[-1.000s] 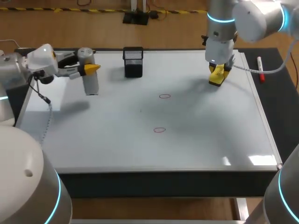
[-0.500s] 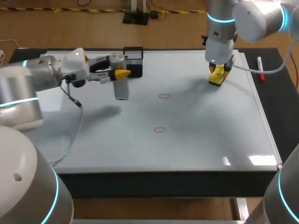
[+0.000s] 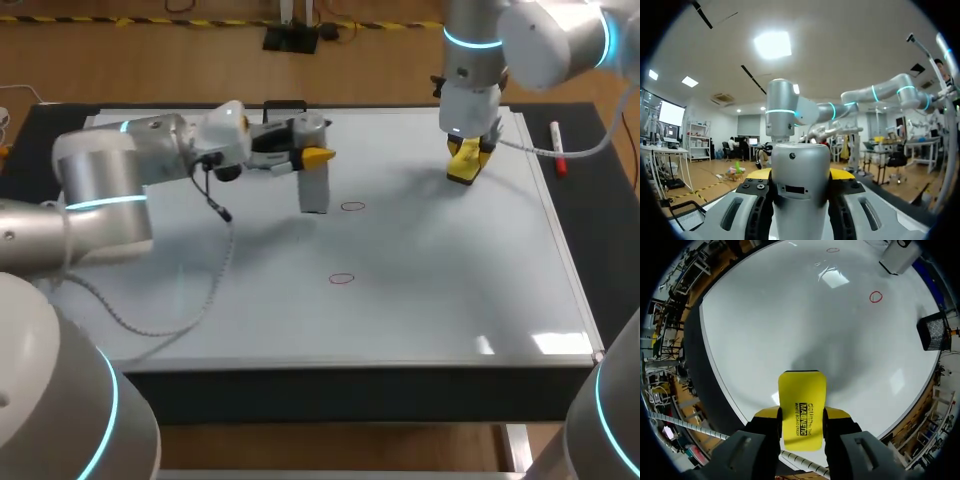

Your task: Pick up the inspection probe, press it on each red-marked spot on the whiteboard one by one, put down the probe, pick up the eraser, and wipe off all the red marks.

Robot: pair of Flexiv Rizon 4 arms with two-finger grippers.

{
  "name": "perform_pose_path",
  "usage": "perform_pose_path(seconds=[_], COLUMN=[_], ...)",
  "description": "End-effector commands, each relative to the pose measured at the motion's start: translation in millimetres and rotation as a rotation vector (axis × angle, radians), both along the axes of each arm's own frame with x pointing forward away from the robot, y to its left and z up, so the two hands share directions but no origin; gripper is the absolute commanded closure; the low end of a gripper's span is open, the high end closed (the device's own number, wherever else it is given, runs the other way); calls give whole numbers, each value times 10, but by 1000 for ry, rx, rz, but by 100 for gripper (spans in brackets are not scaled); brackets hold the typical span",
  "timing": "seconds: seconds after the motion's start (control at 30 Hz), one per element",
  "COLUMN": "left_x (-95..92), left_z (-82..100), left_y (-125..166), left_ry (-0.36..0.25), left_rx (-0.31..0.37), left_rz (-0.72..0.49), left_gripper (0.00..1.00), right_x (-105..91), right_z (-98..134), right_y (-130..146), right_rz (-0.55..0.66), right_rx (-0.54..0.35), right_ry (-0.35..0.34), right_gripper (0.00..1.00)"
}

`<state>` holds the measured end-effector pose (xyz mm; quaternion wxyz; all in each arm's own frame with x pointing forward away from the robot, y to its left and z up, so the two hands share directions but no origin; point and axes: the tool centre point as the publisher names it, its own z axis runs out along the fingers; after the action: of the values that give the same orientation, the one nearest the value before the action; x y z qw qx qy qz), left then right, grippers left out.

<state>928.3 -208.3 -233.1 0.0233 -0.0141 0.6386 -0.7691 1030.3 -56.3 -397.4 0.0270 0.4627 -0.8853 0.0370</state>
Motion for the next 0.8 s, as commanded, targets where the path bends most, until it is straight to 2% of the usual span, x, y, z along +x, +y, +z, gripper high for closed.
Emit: perform_pose_path(seconds=[0.03, 0.43, 0.8], left_x=[94, 188, 292], left_z=[-22, -111, -212], left_y=[-272, -554, -631], left_ry=[2, 1, 7], left_rx=[-4, 1, 13], left_rz=[-4, 11, 29], left_gripper=[100, 100, 100], right_x=[10, 10, 10], right_z=[9, 9, 9], right_y=[-3, -3, -3], right_rz=[1, 1, 1], right_rx=[-4, -4, -4], right_ry=[2, 2, 2], right_gripper=[100, 100, 100])
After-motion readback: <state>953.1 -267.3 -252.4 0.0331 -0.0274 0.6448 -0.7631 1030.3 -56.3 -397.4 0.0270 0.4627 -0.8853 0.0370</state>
